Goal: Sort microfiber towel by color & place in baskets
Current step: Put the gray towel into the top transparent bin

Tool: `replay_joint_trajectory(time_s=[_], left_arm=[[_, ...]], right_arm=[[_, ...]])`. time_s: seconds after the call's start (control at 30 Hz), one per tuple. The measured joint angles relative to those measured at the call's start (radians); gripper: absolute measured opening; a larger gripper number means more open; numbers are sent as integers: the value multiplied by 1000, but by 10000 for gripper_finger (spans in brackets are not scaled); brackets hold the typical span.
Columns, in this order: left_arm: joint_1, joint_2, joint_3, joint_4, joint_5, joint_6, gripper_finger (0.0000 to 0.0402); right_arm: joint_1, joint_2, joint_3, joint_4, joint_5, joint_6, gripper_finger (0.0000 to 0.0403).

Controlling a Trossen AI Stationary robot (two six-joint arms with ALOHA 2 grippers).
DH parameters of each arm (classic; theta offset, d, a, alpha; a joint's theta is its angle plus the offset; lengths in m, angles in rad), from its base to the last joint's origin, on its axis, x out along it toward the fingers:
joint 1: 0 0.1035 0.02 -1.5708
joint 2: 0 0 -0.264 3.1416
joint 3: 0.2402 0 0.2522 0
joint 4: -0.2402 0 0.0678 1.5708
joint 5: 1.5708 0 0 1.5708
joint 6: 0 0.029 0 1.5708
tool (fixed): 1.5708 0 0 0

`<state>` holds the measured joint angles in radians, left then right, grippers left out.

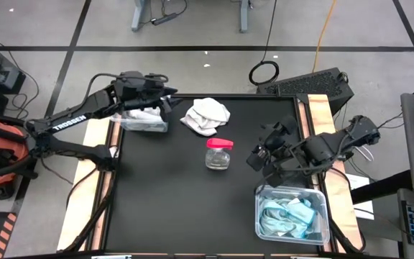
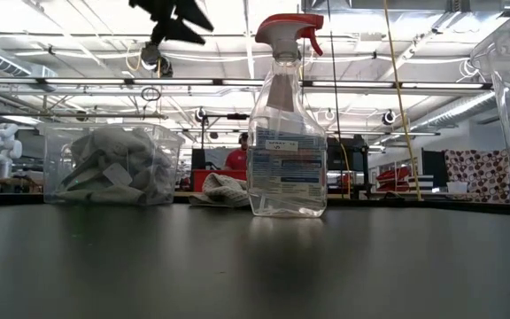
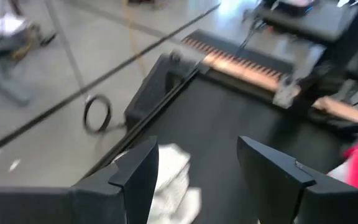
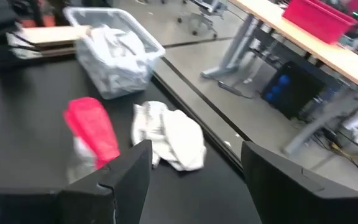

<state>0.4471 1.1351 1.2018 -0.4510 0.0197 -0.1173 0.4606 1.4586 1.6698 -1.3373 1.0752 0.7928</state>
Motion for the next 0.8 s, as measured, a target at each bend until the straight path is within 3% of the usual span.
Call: replay_joint_trajectory(time_s=[0.4,0.57,0.8], left_arm=[[-74,0,103,42,102,26,221],[-120,-3,109,17,109,27,221],[-203,36,109,-73,107,67,221]], right_arm=[[-88,1,-144,79,0,55,238],[-142,0,-144,243,-17,-131,238],[-211,-39,-144,488,-186,-404,238]])
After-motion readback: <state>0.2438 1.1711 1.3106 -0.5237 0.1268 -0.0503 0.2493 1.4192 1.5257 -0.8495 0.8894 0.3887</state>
